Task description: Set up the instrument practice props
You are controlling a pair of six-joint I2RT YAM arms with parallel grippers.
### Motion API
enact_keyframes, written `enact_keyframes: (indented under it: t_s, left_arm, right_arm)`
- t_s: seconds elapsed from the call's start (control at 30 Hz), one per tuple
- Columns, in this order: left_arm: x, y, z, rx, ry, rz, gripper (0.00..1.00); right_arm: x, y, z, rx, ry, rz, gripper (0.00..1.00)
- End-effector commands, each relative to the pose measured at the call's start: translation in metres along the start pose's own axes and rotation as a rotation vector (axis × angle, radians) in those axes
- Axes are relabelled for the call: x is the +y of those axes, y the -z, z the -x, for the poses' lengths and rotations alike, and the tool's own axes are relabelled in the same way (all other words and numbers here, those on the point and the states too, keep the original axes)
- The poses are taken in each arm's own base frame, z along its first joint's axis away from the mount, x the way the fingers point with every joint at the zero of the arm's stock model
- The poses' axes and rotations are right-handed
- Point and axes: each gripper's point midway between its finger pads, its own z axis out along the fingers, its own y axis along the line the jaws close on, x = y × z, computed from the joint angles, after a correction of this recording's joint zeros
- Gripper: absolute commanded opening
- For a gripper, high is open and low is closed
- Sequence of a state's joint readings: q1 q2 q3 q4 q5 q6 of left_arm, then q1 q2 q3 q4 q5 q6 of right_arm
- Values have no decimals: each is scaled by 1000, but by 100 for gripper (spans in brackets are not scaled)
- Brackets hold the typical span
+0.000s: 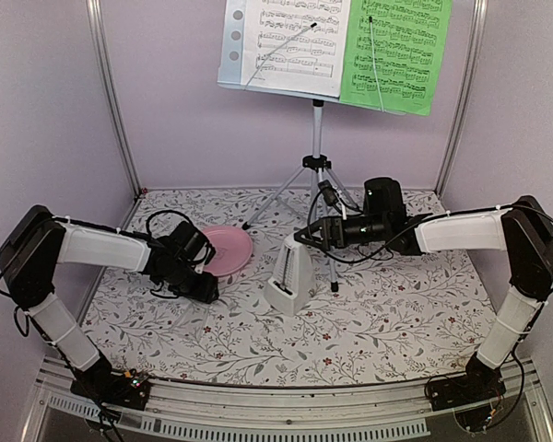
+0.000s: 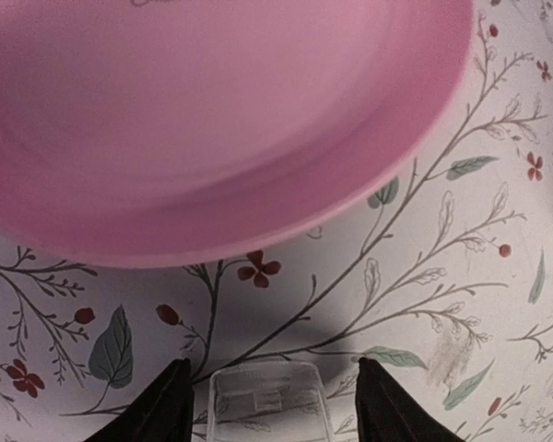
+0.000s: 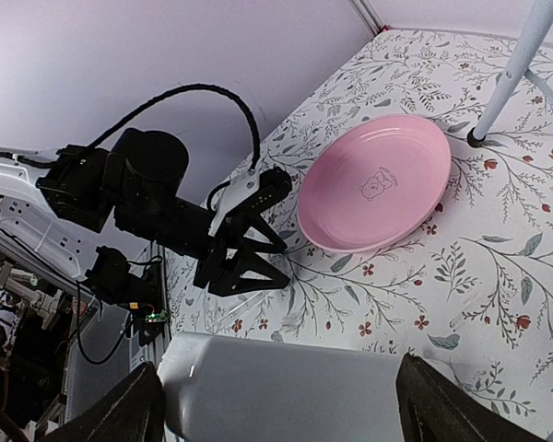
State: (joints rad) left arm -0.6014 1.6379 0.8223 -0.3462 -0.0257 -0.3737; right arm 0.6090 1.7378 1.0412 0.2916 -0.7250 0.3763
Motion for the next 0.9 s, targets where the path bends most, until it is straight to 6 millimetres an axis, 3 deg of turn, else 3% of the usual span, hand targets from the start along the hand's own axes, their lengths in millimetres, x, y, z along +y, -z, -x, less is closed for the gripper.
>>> enact_keyframes:
  t_s: [0.0, 0.27, 0.5, 0.63, 0.87]
  left_arm:
    - [-9, 4, 8, -31, -11, -55, 65]
    - [-57, 54, 40, -281, -165, -204, 72]
    - [-104, 111, 60, -634, -292, -399, 64]
    - [-113, 121, 70, -734, -300, -418, 60]
    - [-129, 100, 78, -746, -324, -425, 53]
  right_arm:
    - [-16, -3, -36, 113, -60, -60, 88]
    - [2, 1, -19, 74, -16, -29, 92]
    - [22, 9, -1, 30, 26, -16, 100]
    - [30, 11, 8, -2, 34, -69, 99]
    - [39, 6, -2, -37, 11, -213, 99]
